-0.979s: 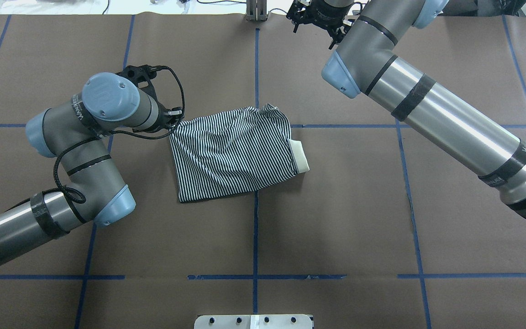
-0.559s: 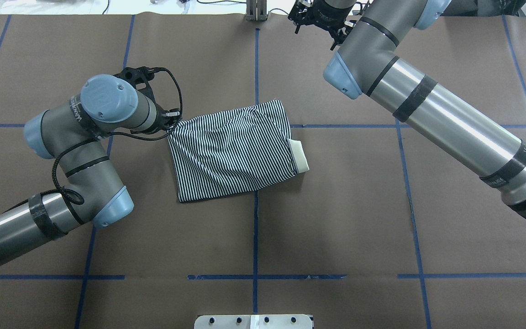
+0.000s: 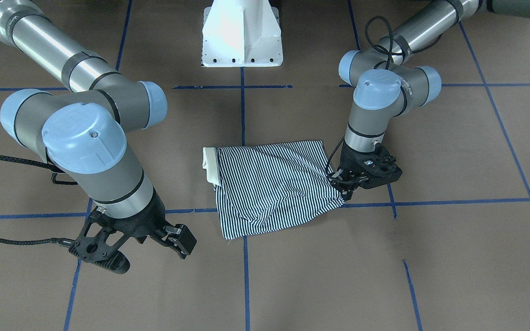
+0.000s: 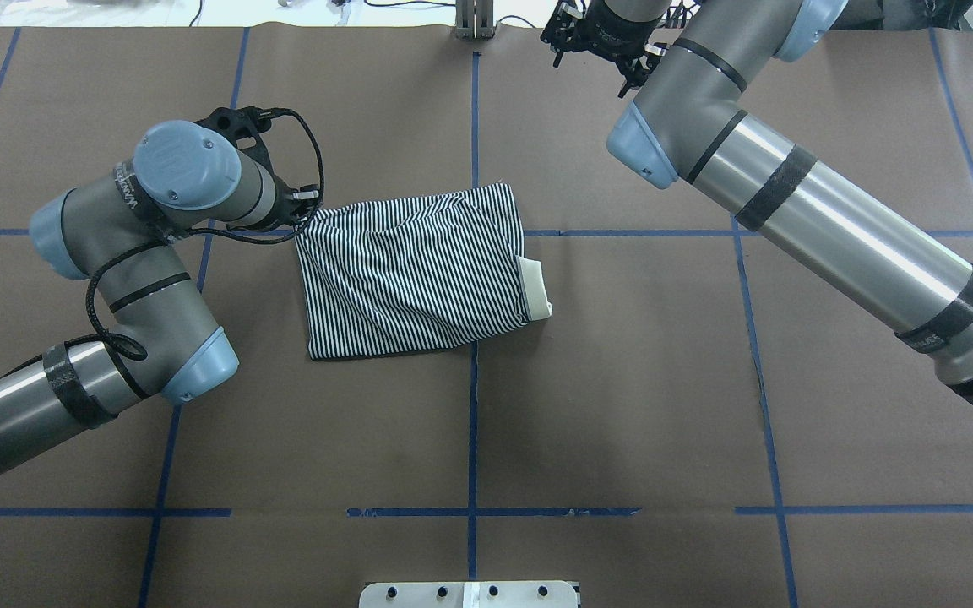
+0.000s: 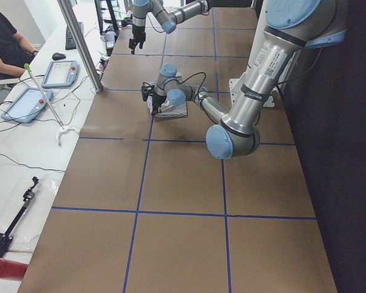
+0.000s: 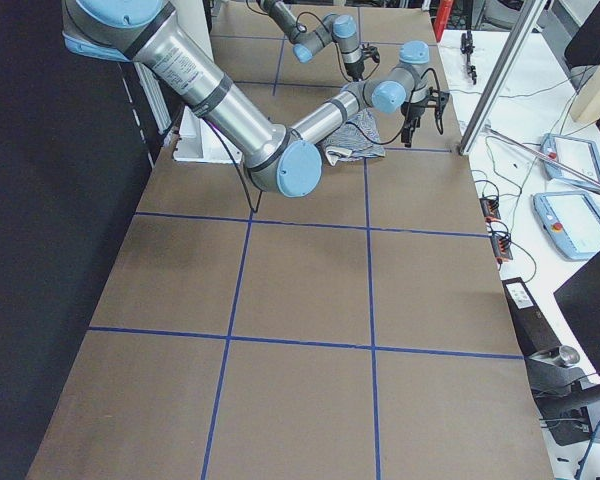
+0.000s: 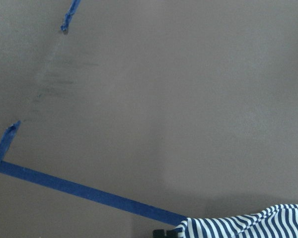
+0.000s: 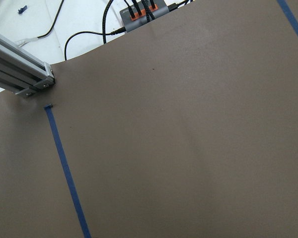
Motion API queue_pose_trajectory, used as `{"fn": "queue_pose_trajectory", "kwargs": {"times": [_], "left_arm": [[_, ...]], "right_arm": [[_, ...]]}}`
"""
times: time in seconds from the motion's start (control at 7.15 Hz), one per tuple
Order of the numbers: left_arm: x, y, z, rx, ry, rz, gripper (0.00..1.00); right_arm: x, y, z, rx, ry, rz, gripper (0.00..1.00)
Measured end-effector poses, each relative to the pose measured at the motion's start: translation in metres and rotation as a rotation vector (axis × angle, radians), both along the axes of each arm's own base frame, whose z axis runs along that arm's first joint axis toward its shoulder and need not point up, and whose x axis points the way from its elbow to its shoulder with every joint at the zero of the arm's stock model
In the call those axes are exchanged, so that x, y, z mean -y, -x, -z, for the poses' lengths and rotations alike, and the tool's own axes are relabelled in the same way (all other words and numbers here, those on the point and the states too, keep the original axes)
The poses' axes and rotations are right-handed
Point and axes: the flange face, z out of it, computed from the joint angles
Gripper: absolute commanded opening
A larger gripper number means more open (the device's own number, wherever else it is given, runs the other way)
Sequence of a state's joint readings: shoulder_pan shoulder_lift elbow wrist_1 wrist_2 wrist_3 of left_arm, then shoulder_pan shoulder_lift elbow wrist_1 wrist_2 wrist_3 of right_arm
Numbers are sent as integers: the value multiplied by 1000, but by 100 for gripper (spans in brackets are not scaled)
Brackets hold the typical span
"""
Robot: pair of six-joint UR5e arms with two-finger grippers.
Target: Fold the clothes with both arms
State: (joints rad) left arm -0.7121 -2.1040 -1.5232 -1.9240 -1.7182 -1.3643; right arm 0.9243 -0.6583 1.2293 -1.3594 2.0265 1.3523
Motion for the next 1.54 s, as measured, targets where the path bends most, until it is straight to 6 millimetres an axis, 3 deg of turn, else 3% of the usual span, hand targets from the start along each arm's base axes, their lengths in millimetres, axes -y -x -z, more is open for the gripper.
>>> {"fn": "queue_pose_trajectory", "kwargs": {"times": [0.42,0.84,0.98,1.26,1.54], "left_arm": [[19,21,3,48,-91,-47,100],[34,55,17,30,-140,-80,100],[35,72,22,15,-160,-103,100],[27,103,15,6,-180,-135,100],[20,119,6,12,-188,-142,100]], "right_arm": [[-15,25,-1,-32,-61,67,100],[-45,81,17,-87,-170,144,100],[-53,105,23,-73,-107,117,100],[-71,159,31,-25,139,6,99],[-72,205,56,-27,327,-91,97]]}}
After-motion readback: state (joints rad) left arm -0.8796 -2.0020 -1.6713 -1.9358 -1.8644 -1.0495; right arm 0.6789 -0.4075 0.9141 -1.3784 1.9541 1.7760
